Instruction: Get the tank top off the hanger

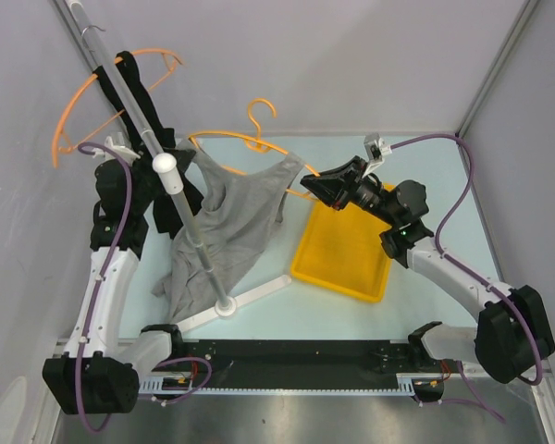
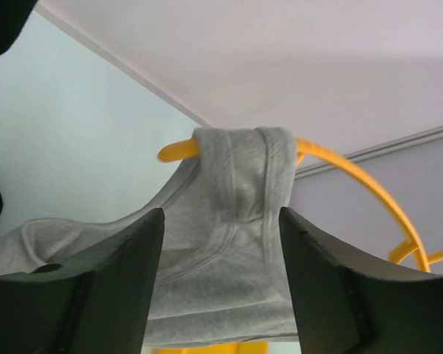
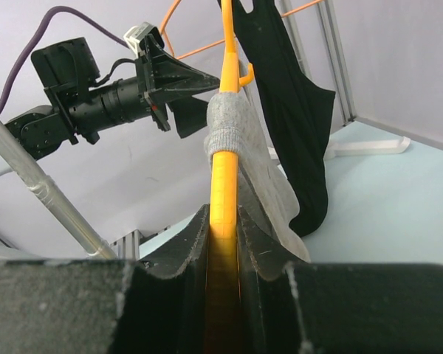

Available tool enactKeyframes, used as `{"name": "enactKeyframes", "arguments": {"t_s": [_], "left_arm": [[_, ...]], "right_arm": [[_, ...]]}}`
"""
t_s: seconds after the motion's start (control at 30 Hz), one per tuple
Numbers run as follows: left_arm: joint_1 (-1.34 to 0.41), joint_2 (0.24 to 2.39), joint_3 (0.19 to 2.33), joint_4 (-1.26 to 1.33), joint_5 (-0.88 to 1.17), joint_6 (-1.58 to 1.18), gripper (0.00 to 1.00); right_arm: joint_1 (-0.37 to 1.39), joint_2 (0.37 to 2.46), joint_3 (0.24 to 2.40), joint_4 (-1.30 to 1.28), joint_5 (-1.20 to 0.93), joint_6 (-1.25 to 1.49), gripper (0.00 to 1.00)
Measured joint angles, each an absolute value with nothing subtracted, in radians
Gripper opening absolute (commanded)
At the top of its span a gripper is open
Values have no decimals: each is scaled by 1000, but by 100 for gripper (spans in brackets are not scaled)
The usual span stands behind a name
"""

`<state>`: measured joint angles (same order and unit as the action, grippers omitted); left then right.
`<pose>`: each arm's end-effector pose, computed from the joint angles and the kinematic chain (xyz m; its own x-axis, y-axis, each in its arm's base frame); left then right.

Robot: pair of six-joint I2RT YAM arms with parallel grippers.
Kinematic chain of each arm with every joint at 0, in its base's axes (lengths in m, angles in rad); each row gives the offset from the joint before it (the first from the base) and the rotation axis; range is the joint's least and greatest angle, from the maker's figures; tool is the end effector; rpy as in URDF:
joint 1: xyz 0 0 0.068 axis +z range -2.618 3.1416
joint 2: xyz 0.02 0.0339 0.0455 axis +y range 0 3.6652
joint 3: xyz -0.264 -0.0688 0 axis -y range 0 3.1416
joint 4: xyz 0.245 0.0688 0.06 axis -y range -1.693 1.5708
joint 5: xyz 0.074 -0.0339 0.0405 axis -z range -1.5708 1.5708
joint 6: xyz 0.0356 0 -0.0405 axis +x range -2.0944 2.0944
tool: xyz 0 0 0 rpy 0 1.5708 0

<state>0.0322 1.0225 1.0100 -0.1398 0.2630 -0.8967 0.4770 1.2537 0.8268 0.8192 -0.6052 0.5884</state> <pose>0.2354 -0.0017 0.3793 -0.2710 -0.7635 -0.5862 0.0224 0.6038 -0.7968 0.2403 0.1470 0.3570 -0.1863 0.4175 -0.8894 -0.8911 0.3095 0.3319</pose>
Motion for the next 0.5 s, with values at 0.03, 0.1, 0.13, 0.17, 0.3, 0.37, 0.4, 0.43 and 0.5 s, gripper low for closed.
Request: {"name": "enactKeyframes", "arguments": {"t_s": [0.03, 0.1, 0.13, 0.17, 0.3, 0.37, 0.4, 0.43, 0.5], "left_arm": [[32, 1025, 1010, -130, 268, -902, 65], [32, 1029, 1013, -112, 276, -908, 64], [32, 1035, 1020, -105, 282, -909, 63], [32, 1040, 1026, -100, 285, -910, 62], [28, 1060, 1061, -87, 292, -909, 59], [25, 1061, 1069, -88, 291, -908, 58], [23, 1061, 1071, -88, 291, -908, 56], [22, 1061, 1072, -88, 289, -908, 55], [18, 1062, 1072, -88, 283, -907, 51]], "right_arm": [[480, 1248, 820, 819, -602, 585, 0], [483, 1236, 807, 816, -597, 581, 0], [485, 1228, 799, 813, -593, 578, 0], [485, 1224, 795, 810, -590, 576, 0], [485, 1204, 791, 795, -585, 572, 0], [487, 1196, 791, 793, -584, 572, 0], [490, 1192, 791, 793, -583, 572, 0], [492, 1190, 791, 793, -583, 572, 0], [499, 1187, 791, 793, -582, 572, 0]]}}
